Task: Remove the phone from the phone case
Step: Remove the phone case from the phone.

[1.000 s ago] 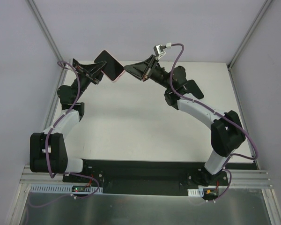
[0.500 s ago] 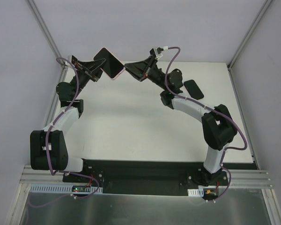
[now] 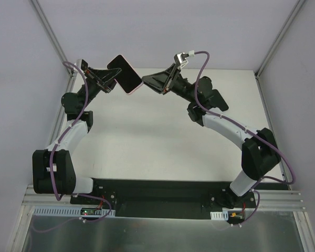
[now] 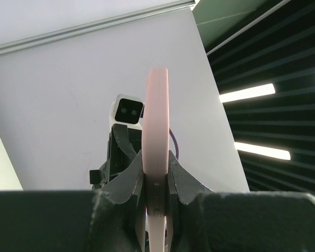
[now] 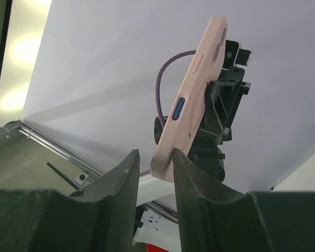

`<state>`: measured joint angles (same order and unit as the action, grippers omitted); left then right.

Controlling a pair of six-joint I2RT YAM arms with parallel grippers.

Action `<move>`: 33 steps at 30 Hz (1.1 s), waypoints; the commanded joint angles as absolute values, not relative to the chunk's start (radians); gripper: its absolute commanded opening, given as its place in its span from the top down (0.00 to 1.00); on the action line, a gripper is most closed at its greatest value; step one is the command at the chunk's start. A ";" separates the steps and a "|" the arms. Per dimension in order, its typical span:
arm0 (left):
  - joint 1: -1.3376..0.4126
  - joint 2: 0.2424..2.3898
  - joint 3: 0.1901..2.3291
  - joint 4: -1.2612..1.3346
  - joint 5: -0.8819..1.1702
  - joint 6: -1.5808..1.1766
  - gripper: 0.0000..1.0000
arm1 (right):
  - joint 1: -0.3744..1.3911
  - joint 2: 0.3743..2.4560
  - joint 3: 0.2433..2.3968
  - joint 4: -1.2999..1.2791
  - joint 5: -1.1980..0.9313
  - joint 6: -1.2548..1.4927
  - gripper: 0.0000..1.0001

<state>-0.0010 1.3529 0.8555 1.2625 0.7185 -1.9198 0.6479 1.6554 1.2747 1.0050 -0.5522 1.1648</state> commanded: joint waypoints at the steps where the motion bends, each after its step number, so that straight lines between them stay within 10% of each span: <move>1: -0.006 1.310 0.894 1.419 0.718 -1.899 1.00 | 0.652 1.605 1.258 1.012 -0.558 1.115 0.66; 11: 0.017 1.299 0.885 1.433 0.712 -1.908 1.00 | 0.650 1.618 1.221 1.015 -0.549 1.108 0.58; 25: 0.018 1.299 0.873 1.439 0.709 -1.913 1.00 | 0.664 1.628 1.242 1.025 -0.564 1.115 0.97; 33: 0.017 1.295 0.880 1.451 0.706 -1.924 1.00 | 0.673 1.603 1.255 0.800 -0.546 1.006 0.99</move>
<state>0.0170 1.3529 0.8520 1.2392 0.7326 -1.8870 0.6544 1.6470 1.2285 0.9646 -0.5411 1.1198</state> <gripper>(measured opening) 0.118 0.047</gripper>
